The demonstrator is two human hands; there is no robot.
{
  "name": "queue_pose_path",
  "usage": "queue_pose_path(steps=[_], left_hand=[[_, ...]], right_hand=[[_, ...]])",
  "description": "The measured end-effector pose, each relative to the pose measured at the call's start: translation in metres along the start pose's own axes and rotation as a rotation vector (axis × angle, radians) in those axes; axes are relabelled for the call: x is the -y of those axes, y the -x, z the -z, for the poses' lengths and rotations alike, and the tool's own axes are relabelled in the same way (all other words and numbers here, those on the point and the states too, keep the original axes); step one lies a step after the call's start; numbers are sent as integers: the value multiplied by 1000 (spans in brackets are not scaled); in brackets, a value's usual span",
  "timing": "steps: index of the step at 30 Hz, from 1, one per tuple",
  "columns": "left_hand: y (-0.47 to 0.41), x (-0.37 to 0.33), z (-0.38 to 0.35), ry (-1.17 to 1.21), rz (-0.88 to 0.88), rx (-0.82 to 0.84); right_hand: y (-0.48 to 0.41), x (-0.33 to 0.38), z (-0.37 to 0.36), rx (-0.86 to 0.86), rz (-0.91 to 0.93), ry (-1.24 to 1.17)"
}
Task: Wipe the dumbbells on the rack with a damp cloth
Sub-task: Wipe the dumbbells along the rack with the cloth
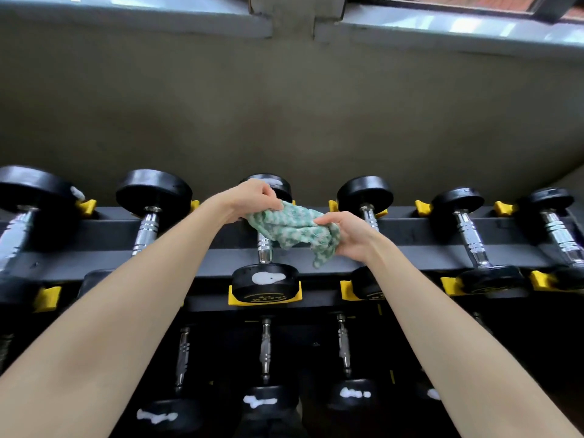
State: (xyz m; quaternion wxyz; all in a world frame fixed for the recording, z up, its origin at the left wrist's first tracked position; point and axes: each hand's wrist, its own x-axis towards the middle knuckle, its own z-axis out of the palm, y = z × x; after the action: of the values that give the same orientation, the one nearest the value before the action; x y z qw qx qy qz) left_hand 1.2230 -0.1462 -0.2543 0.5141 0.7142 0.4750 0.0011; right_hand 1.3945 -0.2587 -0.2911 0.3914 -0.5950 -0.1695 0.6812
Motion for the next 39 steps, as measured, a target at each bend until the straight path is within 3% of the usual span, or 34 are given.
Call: queue_pose_path(steps=[2,5,10,14,16,18,19,21,24,27,31,35,39], left_hand=[[-2,-2,0,-32,-57,-123],[-5,-8,-4,-142,-112,-258],[-8,-24,-23,-299,-372,-315],[-6,-31,-36,-258,-467,-158],[-4,-32,-37,-271,-402,-7],[0,-33,-34,-174,-270,232],[4,-35,-31,-89,-213,319],[7,-35,-22,94,-181,339],[3,-33,-16,290,-126,123],[-4,-27,-19,275,-63,-55],[-8,-19,-22,253,-61,56],[-11,-11,-14,380,-53,-4],[-5,2,-2,511,1,186]], right_hand=[[-2,3,-3,-61,-12,111],[-7,2,-7,-287,28,213],[-18,-1,-19,-398,87,54],[-18,3,-21,-225,114,-405],[-15,4,-16,-61,128,-699],[-12,5,-12,40,132,-775],[-12,5,-12,55,144,-736],[-12,6,-12,31,188,-616],[-17,7,-12,-33,207,-607],[-19,7,-12,-52,206,-597],[-21,8,-16,21,214,-494],[-28,10,-19,-22,234,-122],[-39,11,-13,201,244,-100]])
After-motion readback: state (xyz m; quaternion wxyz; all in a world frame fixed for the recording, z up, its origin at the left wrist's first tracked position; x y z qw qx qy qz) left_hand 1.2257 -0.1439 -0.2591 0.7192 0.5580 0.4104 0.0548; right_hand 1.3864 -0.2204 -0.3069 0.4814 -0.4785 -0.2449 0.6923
